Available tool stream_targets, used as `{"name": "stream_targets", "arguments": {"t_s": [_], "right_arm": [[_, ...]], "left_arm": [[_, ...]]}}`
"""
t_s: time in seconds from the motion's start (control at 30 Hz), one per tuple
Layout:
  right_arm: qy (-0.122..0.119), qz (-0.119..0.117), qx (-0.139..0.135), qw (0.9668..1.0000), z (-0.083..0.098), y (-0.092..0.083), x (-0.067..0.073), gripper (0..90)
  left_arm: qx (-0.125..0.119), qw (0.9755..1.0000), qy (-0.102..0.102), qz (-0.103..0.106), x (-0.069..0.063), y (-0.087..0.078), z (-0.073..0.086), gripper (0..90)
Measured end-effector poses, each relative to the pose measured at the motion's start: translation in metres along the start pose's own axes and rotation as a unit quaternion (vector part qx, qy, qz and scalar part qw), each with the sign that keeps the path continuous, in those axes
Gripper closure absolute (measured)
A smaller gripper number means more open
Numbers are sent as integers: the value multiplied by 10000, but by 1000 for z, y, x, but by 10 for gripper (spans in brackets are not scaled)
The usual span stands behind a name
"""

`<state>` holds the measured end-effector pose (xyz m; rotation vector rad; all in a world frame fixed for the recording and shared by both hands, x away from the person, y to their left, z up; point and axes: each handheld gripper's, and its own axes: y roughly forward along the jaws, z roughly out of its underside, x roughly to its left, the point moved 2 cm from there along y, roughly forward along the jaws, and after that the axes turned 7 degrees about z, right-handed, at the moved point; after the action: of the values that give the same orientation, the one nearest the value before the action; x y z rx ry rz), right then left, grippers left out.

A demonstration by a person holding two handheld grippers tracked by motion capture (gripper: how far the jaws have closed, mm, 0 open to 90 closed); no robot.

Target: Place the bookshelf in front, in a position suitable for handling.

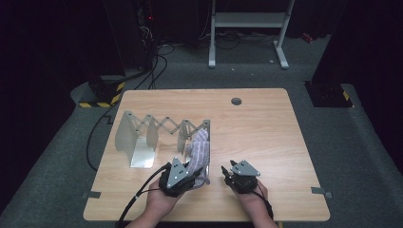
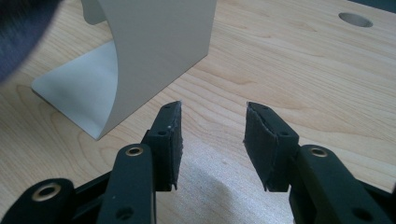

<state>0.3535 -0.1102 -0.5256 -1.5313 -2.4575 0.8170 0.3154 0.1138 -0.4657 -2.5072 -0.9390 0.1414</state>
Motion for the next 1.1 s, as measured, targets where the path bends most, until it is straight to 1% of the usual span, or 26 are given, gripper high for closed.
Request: {"name": "stream_targets", "arguments": {"t_s": [0.03, 0.07, 0.1, 0.13, 0.17, 0.2, 0.23, 0.3, 0.37, 0.4, 0.53, 0.7, 0.77, 0.8, 0.83, 0.87, 0.9, 0.93, 0.97, 1.0, 1.03, 1.07, 1.1], "right_arm": [[0, 0, 0, 10000, 0, 0, 0, 568], [-1, -3, 2, 10000, 0, 0, 0, 569], [-1, -8, 10, 10000, 0, 0, 1, 569], [-11, -9, 9, 10000, 0, 1, 1, 568], [-18, -10, 12, 10000, 0, 1, 1, 568], [-18, -11, 13, 10000, 0, 1, 1, 568], [-18, -11, 13, 10000, 0, 1, 1, 568], [-17, -11, 12, 10000, 0, 1, 1, 568], [-20, -13, 18, 10000, 0, 1, 1, 568], [-18, -12, 19, 10000, 0, 1, 1, 568], [-27, -17, 23, 10000, 0, 1, 1, 567], [-30, -23, 35, 10000, 1, 1, 1, 567], [-32, -25, 35, 10000, 1, 1, 1, 567], [-32, -25, 36, 10000, 1, 1, 1, 567], [-32, -25, 36, 10000, 1, 1, 1, 567], [-29, -21, 34, 10000, 1, 1, 1, 567], [-29, -21, 34, 10000, 1, 1, 1, 567], [-27, -21, 34, 10000, 1, 1, 1, 567], [-30, -21, 32, 10000, 1, 1, 1, 567], [-29, -23, 35, 10000, 1, 1, 1, 567], [-29, -23, 35, 10000, 1, 1, 1, 567], [-44, -25, 35, 10000, 1, 2, 1, 567], [-44, -25, 35, 10000, 1, 2, 1, 567]], "left_arm": [[0, 10000, 0, 0, 0, 0, 0, 640], [142, 9999, -35, 16, 1, 5, 8, 640], [142, 9999, -35, 16, 1, 5, 8, 640], [282, 9996, -75, 42, 3, 11, 16, 641], [341, 9993, -111, 62, 4, 14, 20, 641], [395, 9991, -157, 84, 5, 16, 23, 641], [395, 9991, -157, 84, 5, 16, 23, 641], [551, 9980, -275, 143, 8, 23, 32, 641], [698, 9968, -351, 197, 10, 28, 39, 642], [859, 9953, -366, 240, 10, 34, 44, 642], [940, 9945, -391, 245, 9, 39, 50, 643], [928, 9945, -420, 263, 8, 40, 50, 643], [887, 9947, -440, 271, 8, 38, 48, 643], [819, 9953, -445, 277, 7, 36, 46, 643], [819, 9953, -445, 277, 7, 36, 46, 643], [730, 9959, -454, 282, 7, 33, 42, 643], [730, 9959, -454, 282, 7, 33, 42, 643], [650, 9965, -460, 275, 7, 30, 38, 643], [511, 9973, -457, 266, 7, 26, 31, 643], [451, 9976, -452, 260, 7, 24, 28, 643], [451, 9976, -452, 260, 7, 24, 28, 643], [318, 9983, -421, 244, 7, 19, 20, 643], [318, 9983, -421, 244, 7, 19, 20, 643]]}}
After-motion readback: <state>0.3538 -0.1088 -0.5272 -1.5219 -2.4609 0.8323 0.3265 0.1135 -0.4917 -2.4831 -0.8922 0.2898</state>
